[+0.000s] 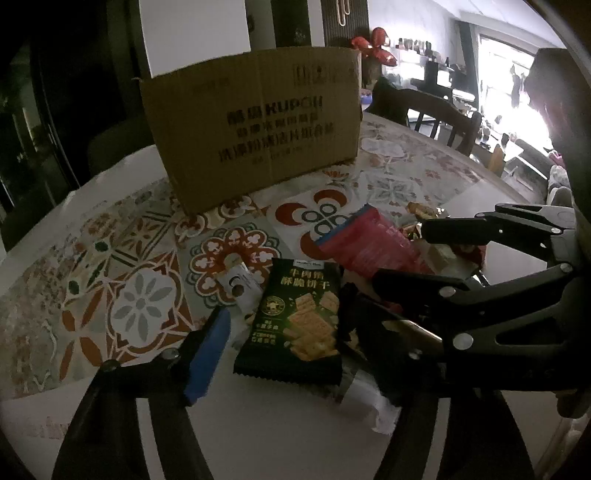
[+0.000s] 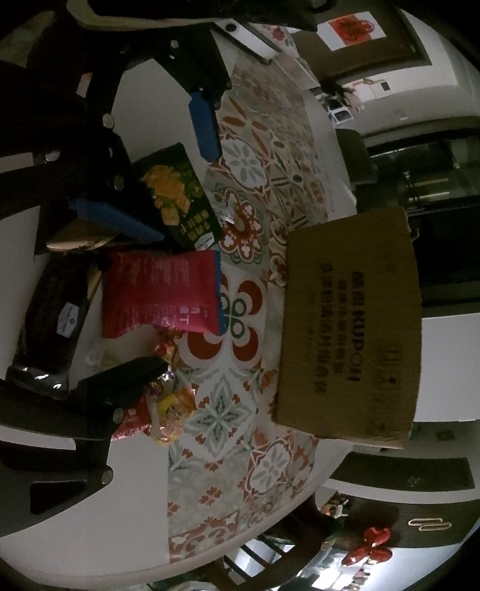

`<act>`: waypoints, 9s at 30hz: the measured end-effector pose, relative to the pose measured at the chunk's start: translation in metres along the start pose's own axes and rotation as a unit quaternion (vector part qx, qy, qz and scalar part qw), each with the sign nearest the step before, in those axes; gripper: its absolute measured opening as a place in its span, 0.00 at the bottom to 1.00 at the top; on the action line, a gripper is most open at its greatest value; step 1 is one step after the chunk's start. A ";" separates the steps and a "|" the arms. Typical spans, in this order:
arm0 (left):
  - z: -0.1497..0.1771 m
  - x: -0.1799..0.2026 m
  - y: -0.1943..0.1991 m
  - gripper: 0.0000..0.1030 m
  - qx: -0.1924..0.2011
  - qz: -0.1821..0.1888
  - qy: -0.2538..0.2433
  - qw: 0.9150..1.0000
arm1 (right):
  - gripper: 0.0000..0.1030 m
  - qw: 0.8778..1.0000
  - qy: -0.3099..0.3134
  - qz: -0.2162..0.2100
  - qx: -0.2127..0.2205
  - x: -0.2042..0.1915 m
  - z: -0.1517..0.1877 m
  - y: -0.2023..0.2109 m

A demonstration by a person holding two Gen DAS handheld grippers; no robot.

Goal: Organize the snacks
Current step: 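Grasp the green cracker pack with the left tool while the right tool grasps the red bag, then lift both packets over the cardboard box and release them inside, then withdraw both tools from the box and move back over the remaining snacks, then grasp the green cracker pack with the left tool while the right tool grasps the red bag, then carry both packets over the cardboard box and open both tools inside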

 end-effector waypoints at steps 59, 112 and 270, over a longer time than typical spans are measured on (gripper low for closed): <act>-0.073 0.003 0.127 0.45 0.193 -0.019 0.088 0.977 | 0.38 0.988 -0.014 0.017 0.150 0.016 -0.054 0.106; -0.220 -0.042 0.065 0.84 0.165 -0.053 0.100 0.980 | 0.67 0.988 -0.054 0.041 0.142 0.100 -0.194 0.041; -0.161 -0.004 0.096 0.43 0.210 -0.013 0.077 0.975 | 0.24 0.972 -0.025 0.041 0.231 0.075 -0.123 0.107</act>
Point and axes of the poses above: each gripper's, at about its wrist camera, not at the fingertips, and y roughly against the way its jaws point, x to its right, z to its underside, the point moved 2 cm from there along -y, roughly the way its jaws point, and after that the axes turned 10 degrees about y, right-handed, at the moved point
